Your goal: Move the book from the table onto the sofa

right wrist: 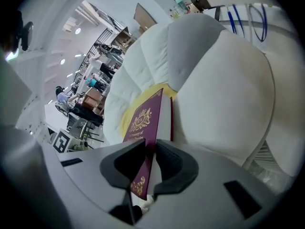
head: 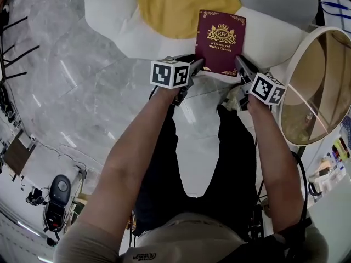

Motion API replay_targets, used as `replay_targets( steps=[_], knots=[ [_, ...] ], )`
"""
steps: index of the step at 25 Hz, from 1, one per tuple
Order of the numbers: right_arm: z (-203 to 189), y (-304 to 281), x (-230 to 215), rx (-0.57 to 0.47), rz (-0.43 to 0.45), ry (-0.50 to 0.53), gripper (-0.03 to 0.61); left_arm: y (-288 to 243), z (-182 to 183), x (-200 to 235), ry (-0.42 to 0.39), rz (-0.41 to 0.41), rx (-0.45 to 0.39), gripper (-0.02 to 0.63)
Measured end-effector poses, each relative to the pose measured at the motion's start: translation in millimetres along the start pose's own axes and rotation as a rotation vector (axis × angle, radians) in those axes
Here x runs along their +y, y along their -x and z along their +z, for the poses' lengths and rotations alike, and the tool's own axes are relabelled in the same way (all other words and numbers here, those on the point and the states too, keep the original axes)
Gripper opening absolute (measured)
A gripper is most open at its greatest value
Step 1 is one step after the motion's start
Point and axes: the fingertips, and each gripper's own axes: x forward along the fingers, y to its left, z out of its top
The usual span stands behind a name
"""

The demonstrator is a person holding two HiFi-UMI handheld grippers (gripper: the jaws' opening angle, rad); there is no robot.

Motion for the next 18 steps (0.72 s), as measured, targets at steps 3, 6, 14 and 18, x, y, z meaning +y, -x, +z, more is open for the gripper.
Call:
replay_targets(
  steps=[3, 6, 14, 18],
  knots=[
    [-17, -31, -21, 0.018, -0.013, -0.003, 0.075, -25, -8, 34, -0.017, 0.035, 0.028, 0.149],
    [-16, -34, -22, 0.022, -0.023, 0.012, 0.078, -33, -8, 39, -0.043, 0.052, 0.056, 0.149],
    [2, -2, -6, 0.023, -0.051, 0.032, 0.081, -4, 2, 17, -0.076, 0.079, 0.074, 0.150],
    [2, 26, 23, 0.059, -0.033, 0.058, 0.078, 29, 10, -16, -0.090, 0.058, 0.072, 0.150]
  ],
)
